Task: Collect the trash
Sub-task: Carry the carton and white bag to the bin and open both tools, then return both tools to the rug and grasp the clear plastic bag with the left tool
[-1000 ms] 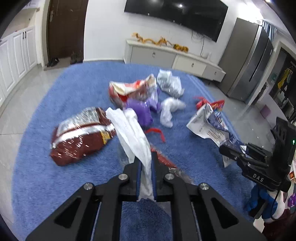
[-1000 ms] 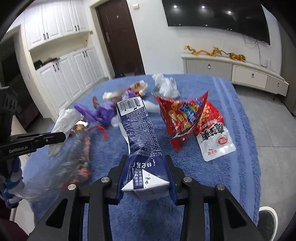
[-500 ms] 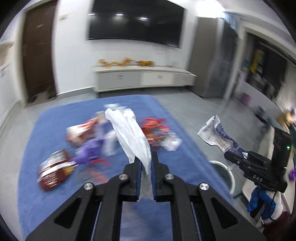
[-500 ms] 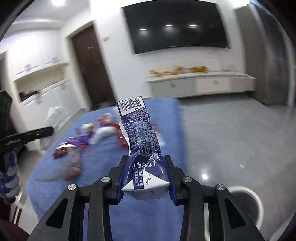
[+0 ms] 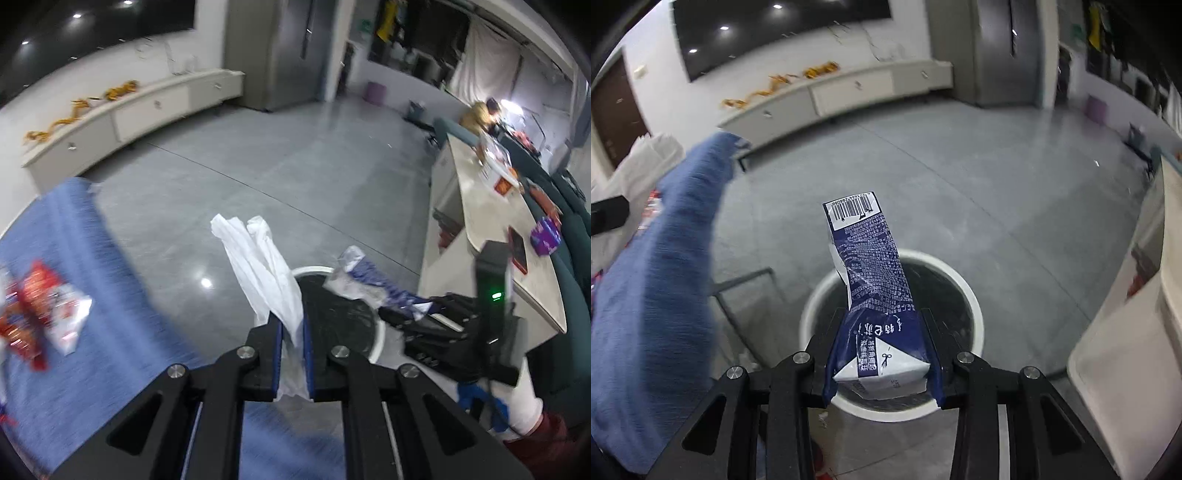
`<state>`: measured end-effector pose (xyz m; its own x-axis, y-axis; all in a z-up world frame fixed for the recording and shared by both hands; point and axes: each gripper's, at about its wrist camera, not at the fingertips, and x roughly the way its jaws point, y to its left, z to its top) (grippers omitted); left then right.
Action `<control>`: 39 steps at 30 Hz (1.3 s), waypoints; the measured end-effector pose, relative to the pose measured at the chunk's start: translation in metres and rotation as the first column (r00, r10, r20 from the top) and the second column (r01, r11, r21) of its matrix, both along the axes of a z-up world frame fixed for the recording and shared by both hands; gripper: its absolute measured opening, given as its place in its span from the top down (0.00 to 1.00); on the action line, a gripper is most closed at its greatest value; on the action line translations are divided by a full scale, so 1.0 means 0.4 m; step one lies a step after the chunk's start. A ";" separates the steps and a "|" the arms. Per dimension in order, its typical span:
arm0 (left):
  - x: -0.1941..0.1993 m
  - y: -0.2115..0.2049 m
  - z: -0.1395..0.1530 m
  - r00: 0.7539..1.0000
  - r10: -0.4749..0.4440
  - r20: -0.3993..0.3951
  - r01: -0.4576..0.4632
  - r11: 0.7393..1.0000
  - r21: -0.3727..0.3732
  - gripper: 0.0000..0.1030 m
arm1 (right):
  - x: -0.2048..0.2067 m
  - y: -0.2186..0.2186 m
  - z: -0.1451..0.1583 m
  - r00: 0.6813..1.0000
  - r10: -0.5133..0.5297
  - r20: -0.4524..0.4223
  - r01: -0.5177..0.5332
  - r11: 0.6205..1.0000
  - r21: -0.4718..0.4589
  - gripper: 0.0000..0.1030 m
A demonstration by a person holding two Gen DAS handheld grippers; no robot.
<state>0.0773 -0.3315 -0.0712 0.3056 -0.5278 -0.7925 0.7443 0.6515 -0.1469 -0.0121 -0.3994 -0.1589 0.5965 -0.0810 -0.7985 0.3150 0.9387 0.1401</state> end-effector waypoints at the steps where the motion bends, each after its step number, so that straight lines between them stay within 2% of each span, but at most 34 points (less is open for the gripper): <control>1: 0.006 -0.020 -0.008 1.000 -0.010 -0.013 0.010 1.000 -0.003 0.90 | -0.001 -0.024 -0.023 1.000 -0.014 -0.016 0.014 1.000 0.005 0.65; 5: 0.036 -0.105 -0.053 0.995 -0.037 -0.093 0.036 0.999 -0.006 0.86 | 0.034 -0.063 -0.079 0.997 -0.043 -0.064 0.045 0.998 0.042 0.65; 6: 0.050 -0.122 -0.063 0.993 -0.036 -0.108 0.036 0.999 -0.001 0.79 | 0.037 -0.070 -0.089 0.996 -0.045 -0.073 0.048 0.998 0.042 0.63; 7: 0.058 -0.129 -0.066 0.993 -0.032 -0.112 0.032 0.999 -0.002 0.68 | 0.035 -0.082 -0.098 0.996 -0.041 -0.074 0.045 0.998 0.053 0.58; 9: 0.072 -0.136 -0.065 0.992 -0.025 -0.120 0.022 1.000 -0.021 0.53 | 0.051 -0.081 -0.112 0.996 -0.040 -0.083 0.045 0.997 0.055 0.47; 10: 0.074 -0.146 -0.063 0.992 -0.023 -0.121 0.020 0.999 -0.028 0.50 | 0.048 -0.087 -0.115 0.995 -0.043 -0.088 0.048 0.998 0.051 0.45; 16: 0.050 -0.111 -0.007 0.997 -0.018 -0.076 0.013 0.998 -0.068 0.49 | 0.038 -0.054 -0.082 0.997 -0.058 -0.059 0.061 0.997 0.056 0.45; 20: 0.012 -0.041 0.065 0.999 0.011 0.032 -0.008 0.996 -0.086 0.49 | 0.010 -0.030 -0.013 0.997 -0.071 0.010 0.070 0.996 0.051 0.45; 23: -0.025 0.024 0.118 0.991 0.057 0.120 -0.044 0.993 -0.112 0.49 | -0.011 -0.012 0.067 0.993 -0.069 0.091 0.066 0.997 0.040 0.45; 27: -0.063 0.144 0.183 0.967 0.130 0.221 -0.102 0.986 -0.135 0.49 | -0.028 0.038 0.178 0.981 -0.042 0.188 0.042 0.999 0.004 0.40; 29: -0.072 0.207 0.208 0.954 0.175 0.245 -0.141 0.978 -0.151 0.42 | -0.028 0.073 0.225 0.974 -0.010 0.228 0.013 1.000 -0.014 0.38; 30: -0.076 0.242 0.218 0.946 0.200 0.256 -0.162 0.974 -0.159 0.34 | -0.025 0.091 0.246 0.969 0.007 0.245 -0.002 1.000 -0.023 0.36; 31: -0.083 0.291 0.229 0.932 0.238 0.274 -0.195 0.965 -0.175 0.31 | -0.019 0.118 0.272 0.964 0.031 0.263 -0.023 0.999 -0.035 0.35; 36: -0.108 0.485 0.223 0.879 0.359 0.315 -0.312 0.931 -0.191 0.30 | 0.022 0.227 0.340 0.945 0.136 0.296 -0.118 0.990 -0.076 0.33; 39: -0.115 0.576 0.196 0.842 0.425 0.332 -0.391 0.905 -0.166 0.30 | 0.056 0.292 0.364 0.932 0.195 0.306 -0.176 0.980 -0.087 0.32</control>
